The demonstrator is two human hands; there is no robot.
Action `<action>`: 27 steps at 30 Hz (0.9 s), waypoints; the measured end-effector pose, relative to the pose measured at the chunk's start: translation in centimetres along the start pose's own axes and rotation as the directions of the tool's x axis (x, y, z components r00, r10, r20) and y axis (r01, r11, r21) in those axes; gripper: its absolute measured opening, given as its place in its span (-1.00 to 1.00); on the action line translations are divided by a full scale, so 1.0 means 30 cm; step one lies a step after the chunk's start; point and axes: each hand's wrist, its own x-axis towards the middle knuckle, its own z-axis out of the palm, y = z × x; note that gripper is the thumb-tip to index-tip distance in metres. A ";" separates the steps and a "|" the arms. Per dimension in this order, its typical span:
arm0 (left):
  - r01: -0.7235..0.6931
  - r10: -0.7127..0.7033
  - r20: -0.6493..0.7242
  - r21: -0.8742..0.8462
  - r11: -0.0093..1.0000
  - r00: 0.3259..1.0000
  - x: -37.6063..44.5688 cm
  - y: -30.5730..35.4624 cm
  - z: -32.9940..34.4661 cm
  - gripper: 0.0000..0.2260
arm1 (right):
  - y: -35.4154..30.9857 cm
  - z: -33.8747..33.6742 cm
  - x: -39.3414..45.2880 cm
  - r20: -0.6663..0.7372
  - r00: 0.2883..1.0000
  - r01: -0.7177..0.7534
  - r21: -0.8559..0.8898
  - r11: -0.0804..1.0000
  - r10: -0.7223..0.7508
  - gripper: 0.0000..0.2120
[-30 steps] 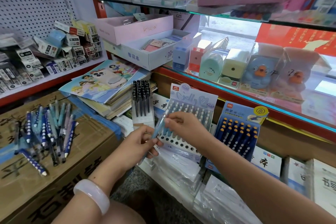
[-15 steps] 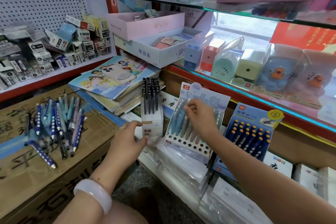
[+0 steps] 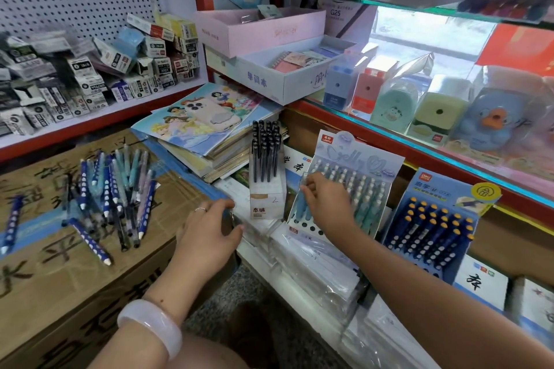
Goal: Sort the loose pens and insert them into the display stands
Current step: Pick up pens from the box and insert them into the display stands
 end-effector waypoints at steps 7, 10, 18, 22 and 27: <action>0.012 -0.012 -0.012 -0.015 1.000 1.000 -0.020 -0.011 -0.005 -0.62 | 0.019 0.045 -0.009 0.075 0.997 -0.005 -0.074 0.997 0.011 -0.83; 0.025 -0.025 -0.009 -0.020 0.999 1.000 -0.029 -0.015 -0.013 -0.63 | 0.023 0.061 -0.012 0.079 0.996 -0.030 -0.117 0.993 0.040 -0.83; 0.047 -0.047 -0.010 -0.042 0.998 0.999 -0.055 -0.037 -0.027 -0.66 | 0.018 0.047 0.009 0.189 0.974 -0.069 -0.276 0.959 0.125 -0.74; 0.056 -0.057 -0.013 -0.087 0.995 0.998 -0.074 -0.050 -0.037 -0.68 | 0.002 0.021 0.005 0.260 0.956 -0.064 -0.263 0.963 0.135 -0.64; 0.114 -0.121 -0.020 -0.208 0.971 0.992 -0.086 -0.067 -0.043 -0.70 | -0.180 0.018 0.026 0.350 0.935 0.120 -0.165 0.979 -0.056 -0.77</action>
